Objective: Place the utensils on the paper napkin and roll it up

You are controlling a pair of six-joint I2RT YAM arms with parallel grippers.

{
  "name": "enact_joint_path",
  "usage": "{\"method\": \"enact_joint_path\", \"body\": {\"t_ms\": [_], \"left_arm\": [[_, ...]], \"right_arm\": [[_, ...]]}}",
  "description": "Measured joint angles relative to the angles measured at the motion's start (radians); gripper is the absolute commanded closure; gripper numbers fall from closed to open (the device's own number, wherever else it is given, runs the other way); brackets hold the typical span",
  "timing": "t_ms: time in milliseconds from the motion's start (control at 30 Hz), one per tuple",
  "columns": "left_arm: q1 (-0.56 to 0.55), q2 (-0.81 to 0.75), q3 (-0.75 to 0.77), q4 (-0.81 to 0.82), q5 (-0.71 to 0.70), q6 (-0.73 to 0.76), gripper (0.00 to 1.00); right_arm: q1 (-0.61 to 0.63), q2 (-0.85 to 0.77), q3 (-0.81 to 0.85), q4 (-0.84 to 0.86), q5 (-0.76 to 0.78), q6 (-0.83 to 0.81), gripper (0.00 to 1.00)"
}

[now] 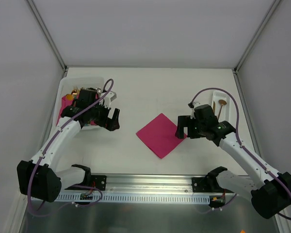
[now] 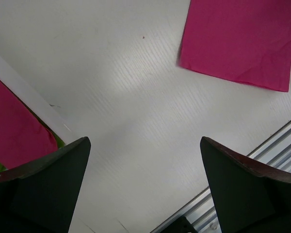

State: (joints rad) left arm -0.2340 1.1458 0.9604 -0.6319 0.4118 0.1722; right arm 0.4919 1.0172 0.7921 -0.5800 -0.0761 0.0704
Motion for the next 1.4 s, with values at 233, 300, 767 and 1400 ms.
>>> {"method": "enact_joint_path", "body": {"t_ms": [233,300,767,1400], "left_arm": [[-0.047,0.181,0.175,0.005,0.026,0.031,0.01],[-0.109,0.256,0.242,0.015,0.020,0.033,0.07],[-0.377,0.742,0.442,0.064,-0.089,-0.112,0.58],[-0.546,0.794,0.389,0.158,-0.207,-0.217,0.83]], "right_arm": [[-0.006,-0.024,-0.024,0.009,0.013,0.071,0.01],[-0.011,-0.042,-0.045,0.008,0.012,0.087,0.01],[-0.022,-0.099,-0.136,-0.018,0.031,0.182,0.01],[-0.022,0.007,-0.136,-0.011,0.037,0.181,0.15]]}}
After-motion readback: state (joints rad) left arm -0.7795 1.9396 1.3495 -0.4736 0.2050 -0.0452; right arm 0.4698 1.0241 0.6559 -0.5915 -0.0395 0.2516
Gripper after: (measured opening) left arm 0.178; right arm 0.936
